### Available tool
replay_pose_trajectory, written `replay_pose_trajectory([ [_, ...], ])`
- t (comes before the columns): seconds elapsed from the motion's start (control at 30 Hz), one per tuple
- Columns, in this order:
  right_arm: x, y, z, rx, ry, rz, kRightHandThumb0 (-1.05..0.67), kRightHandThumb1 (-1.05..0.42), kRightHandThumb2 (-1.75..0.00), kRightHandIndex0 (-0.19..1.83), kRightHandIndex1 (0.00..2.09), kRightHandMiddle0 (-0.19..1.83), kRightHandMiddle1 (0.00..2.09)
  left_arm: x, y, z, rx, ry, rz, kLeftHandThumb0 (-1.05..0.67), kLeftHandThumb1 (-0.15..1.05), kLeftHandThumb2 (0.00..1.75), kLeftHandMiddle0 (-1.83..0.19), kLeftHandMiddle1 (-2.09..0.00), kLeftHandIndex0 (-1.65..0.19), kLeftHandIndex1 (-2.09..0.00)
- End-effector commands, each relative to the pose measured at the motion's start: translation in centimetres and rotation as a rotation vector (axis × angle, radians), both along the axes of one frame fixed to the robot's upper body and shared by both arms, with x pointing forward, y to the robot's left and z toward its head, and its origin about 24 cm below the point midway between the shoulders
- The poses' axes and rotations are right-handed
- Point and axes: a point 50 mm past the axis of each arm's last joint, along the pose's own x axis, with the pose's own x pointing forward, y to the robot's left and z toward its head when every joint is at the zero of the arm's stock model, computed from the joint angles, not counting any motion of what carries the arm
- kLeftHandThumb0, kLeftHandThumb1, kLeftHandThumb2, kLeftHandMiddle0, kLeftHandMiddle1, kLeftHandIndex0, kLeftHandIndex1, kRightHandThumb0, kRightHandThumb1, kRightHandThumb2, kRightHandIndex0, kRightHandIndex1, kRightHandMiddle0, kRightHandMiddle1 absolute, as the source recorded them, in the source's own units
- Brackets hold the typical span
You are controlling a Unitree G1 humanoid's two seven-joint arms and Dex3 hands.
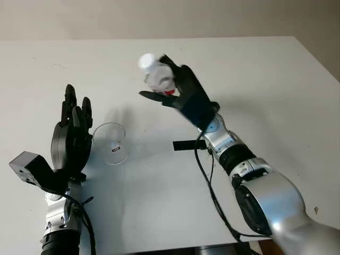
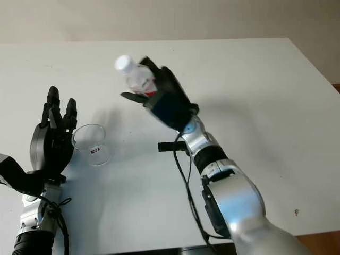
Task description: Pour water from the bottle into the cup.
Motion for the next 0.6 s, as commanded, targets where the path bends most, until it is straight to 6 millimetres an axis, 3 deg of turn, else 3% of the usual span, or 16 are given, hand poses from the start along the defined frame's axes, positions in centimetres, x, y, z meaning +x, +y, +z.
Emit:
replay_pose_trajectory([
  [0.0, 0.2, 0.5, 1.7, -0.053, -0.084, -0.003, -0.05, -1.04, -0.19, 1.08, 2.09, 0.73, 2.09, 0.0, -0.3, -0.3, -0.006, 0.006, -0.002, -0.85, 1.05, 0.55, 0.07, 0.00, 0.17, 0.00],
  [0.4, 0.1, 2.5, 2.0, -0.407, -0.316, -0.041, -0.12, -1.05, -0.18, 0.91, 2.09, 0.40, 2.09, -0.1, -0.3, -0.4, -0.011, 0.006, 0.012, -0.86, 1.05, 0.54, 0.07, 0.00, 0.16, 0.00],
  [0.57, 0.0, 2.5, 1.9, -0.502, -0.407, -0.049, -0.18, -1.05, -0.25, 0.86, 2.09, 0.41, 2.09, -0.1, -0.4, -0.3, -0.012, 0.006, 0.015, -0.86, 1.05, 0.56, 0.07, 0.00, 0.17, 0.00],
])
